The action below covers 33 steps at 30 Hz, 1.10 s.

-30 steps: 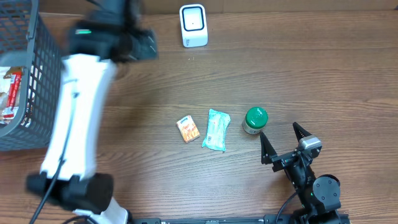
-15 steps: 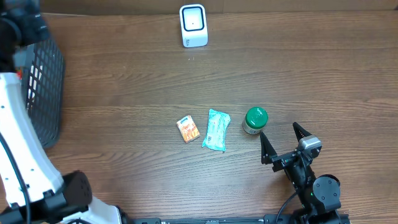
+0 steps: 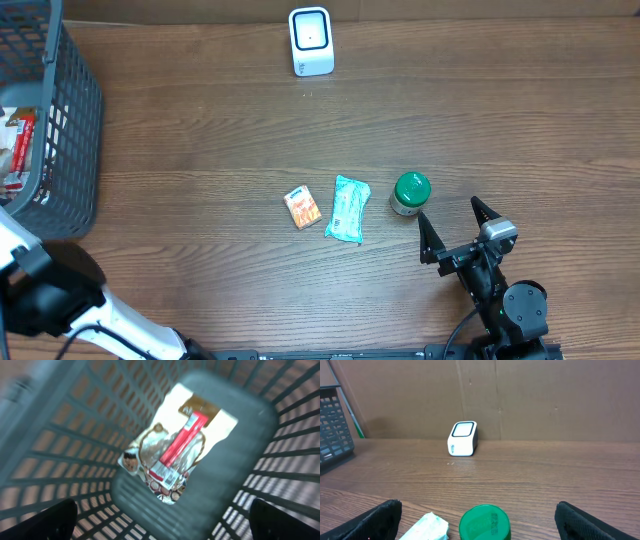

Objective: Scan the item barcode
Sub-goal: 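Lower the left gripper into the basket over the Pantree bag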

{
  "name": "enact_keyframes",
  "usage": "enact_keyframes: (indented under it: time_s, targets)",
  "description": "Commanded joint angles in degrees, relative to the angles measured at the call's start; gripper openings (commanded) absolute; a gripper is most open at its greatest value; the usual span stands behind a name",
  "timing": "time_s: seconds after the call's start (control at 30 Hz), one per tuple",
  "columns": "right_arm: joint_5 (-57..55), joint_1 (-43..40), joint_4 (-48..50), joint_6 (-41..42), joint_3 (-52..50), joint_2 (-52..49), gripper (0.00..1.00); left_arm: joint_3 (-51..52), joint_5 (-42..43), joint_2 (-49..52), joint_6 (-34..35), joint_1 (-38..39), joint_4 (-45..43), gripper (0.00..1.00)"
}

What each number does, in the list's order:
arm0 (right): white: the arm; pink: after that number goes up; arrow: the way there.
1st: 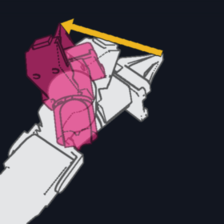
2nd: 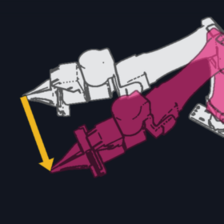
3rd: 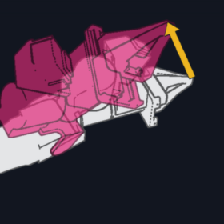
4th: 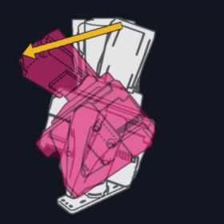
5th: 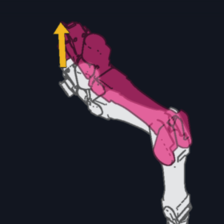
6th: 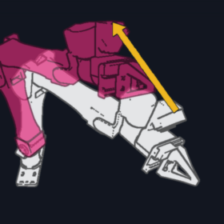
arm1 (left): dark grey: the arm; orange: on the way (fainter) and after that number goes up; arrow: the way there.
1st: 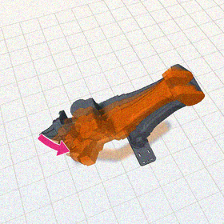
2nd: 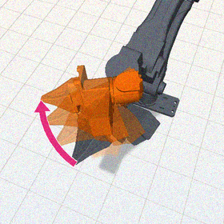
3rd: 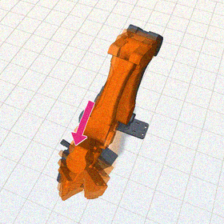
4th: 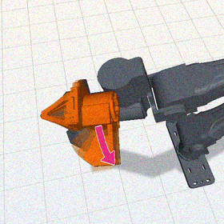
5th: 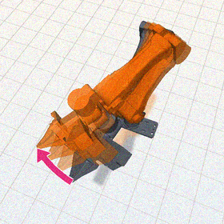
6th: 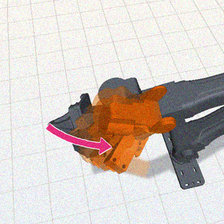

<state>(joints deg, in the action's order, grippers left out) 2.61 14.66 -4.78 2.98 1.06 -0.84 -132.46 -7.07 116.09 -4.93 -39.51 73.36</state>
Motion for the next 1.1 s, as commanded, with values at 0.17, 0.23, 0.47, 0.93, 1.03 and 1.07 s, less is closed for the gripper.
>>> enact_keyframes:
  time_s: [0.17,0.23,0.47,0.93,1.03,1.07]
  targets:
    - [0.0,-0.2,0.2,0.3,-0.6,0.7,1.00,0.1,2.5,11.1,-3.6,-0.6,-0.3,1.00]
    - [0.0,-0.2,0.2,0.3,-0.6,0.7,1.00,0.1,2.0,13.7,-4.3,-0.6,-1.1,1.00]
    - [0.0,-0.2,0.2,0.3,-0.6,0.7,1.00,0.1,2.0,20.0,-6.8,-0.6,-4.0,1.00]
    - [0.0,-0.2,0.2,0.3,-0.6,0.7,1.00,0.1,2.1,32.3,-10.4,-0.7,-7.6,0.99]
    - [0.0,-0.2,0.2,0.3,-0.6,0.7,1.00,0.1,2.0,34.1,-10.4,-0.6,-7.4,0.86]
    - [0.0,-0.2,0.2,0.3,-0.6,0.7,1.00,0.1,2.0,34.3,-10.6,-0.6,-7.3,0.69]
